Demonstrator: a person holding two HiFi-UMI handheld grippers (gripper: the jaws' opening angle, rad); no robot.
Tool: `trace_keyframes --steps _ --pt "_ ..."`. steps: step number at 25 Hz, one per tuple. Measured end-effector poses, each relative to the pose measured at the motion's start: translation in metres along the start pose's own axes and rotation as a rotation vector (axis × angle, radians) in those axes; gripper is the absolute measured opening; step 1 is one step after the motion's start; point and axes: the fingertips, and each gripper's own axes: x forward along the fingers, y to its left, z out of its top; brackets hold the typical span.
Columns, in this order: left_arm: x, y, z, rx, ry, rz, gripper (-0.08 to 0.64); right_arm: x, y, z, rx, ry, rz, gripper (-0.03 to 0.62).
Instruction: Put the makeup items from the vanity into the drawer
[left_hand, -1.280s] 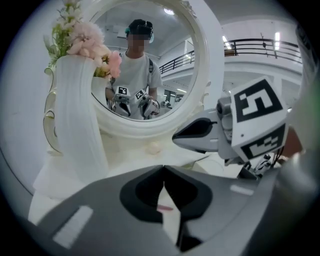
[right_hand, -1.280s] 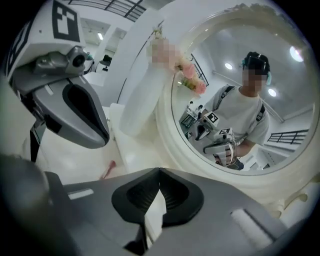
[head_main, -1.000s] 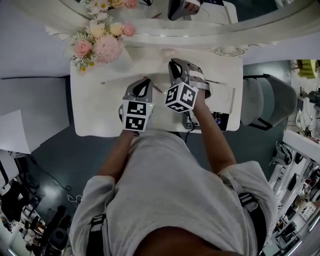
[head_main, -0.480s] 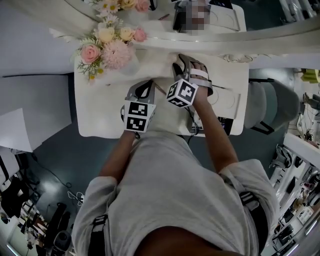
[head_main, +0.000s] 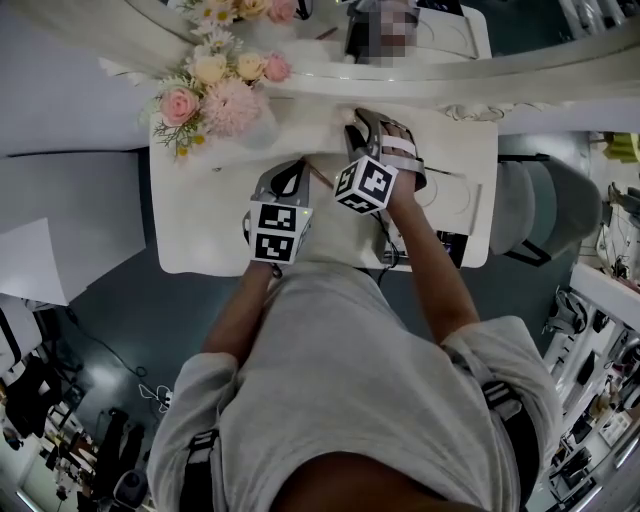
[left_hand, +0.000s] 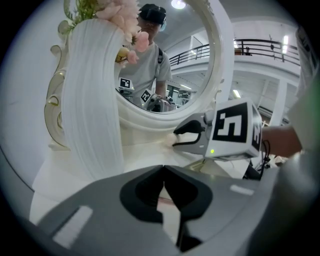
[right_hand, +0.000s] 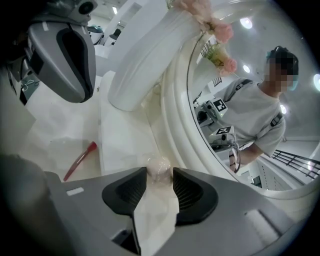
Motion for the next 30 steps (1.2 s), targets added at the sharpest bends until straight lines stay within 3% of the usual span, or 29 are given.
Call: trace_keyframes --steps 11,20,25,30 --pt "0.0 -0.029 0.007 0.036 -0.023 -0.024 0.003 -0.034 0.001 -0.005 0.126 -0.058 -0.013 0.167" --pt "0.001 -0.076 0.009 0.083 -0.017 -0.1 0.003 -0.073 0.01 -0.045 0.312 -0.048 -0.006 0.166" --pt "0.0 -0.104 0.008 0.116 -0.013 -0.136 0.003 -0.094 0.009 -0.068 0.368 -0.039 -0.027 0.164" --pt "0.001 -0.126 0.008 0.147 -0.004 -0.168 0.003 -0.112 0.014 -0.082 0.576 -0.084 0.019 0.164"
